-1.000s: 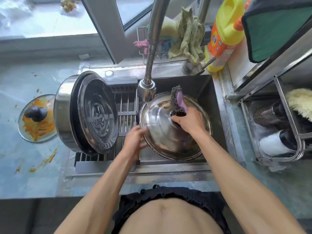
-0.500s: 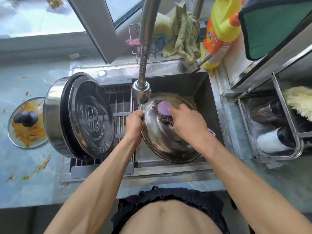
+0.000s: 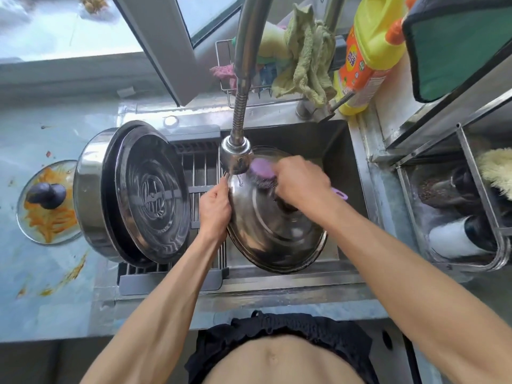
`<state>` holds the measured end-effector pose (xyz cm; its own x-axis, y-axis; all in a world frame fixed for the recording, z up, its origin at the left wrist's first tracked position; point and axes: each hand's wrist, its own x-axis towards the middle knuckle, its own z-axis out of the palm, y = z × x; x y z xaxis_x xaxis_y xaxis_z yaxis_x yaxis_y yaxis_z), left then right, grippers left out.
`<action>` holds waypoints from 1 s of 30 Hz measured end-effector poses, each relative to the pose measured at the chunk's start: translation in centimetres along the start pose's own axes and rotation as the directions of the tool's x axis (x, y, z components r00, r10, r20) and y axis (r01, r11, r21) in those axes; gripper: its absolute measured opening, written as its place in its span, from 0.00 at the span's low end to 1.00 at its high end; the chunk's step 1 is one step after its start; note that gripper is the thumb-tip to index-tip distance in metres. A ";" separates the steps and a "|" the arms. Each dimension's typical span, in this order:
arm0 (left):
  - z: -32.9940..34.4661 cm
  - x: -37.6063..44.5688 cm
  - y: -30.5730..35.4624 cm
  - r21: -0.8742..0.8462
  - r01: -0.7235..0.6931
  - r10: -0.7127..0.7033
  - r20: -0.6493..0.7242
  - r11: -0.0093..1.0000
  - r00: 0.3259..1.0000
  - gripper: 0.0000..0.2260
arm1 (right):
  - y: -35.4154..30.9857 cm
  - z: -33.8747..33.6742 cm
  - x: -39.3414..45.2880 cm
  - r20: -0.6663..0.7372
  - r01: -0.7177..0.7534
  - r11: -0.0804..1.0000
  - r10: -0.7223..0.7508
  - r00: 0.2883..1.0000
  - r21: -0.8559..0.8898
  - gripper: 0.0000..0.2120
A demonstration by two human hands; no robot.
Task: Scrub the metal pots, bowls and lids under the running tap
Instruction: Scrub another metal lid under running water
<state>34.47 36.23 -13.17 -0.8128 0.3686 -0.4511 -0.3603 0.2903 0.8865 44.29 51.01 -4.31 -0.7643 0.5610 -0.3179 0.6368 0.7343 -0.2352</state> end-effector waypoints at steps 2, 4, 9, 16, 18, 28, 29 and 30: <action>-0.1 -0.1 0.1 -0.005 -0.003 0.003 0.012 1.000 1.000 0.21 | 0.7 -0.1 0.3 -0.020 -0.062 0.998 0.062 0.998 0.006 0.20; -0.4 0.1 -0.1 -0.014 -0.001 0.001 0.019 1.000 1.000 0.22 | -0.7 0.7 -1.1 -0.005 0.076 0.997 -0.076 0.997 0.020 0.21; -0.3 0.3 -0.5 -0.051 0.024 -0.023 0.019 0.998 1.000 0.18 | 0.3 0.1 0.5 -0.025 -0.072 0.995 0.074 0.997 0.074 0.16; -0.5 -0.3 -0.6 -0.103 -0.019 0.020 0.014 0.995 1.000 0.16 | -1.1 0.1 1.0 0.031 0.022 0.994 -0.025 0.999 0.103 0.11; -0.4 -0.4 -0.5 -0.080 -0.042 0.042 -0.001 0.996 0.999 0.18 | -0.4 -0.6 2.1 0.004 -0.075 0.995 0.075 0.997 0.065 0.13; -1.0 -1.0 -0.5 -0.087 -0.066 0.065 -0.007 0.994 0.998 0.14 | -2.0 0.1 1.3 -0.023 -0.018 0.997 0.019 1.000 0.072 0.20; -1.3 -1.0 -0.8 -0.080 -0.058 0.057 -0.017 0.995 0.998 0.15 | -2.1 0.8 0.7 0.001 0.018 0.997 -0.018 1.000 0.080 0.20; -1.4 -0.9 -1.0 -0.089 -0.048 0.045 -0.031 0.995 0.998 0.16 | -2.1 1.1 0.3 0.025 0.038 0.995 -0.040 0.999 0.095 0.20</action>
<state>34.93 34.34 -13.44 -0.8422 0.3538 -0.4069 -0.3600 0.1928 0.9128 42.85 49.20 -4.93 -0.7867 0.5210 -0.3312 0.6141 0.7152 -0.3336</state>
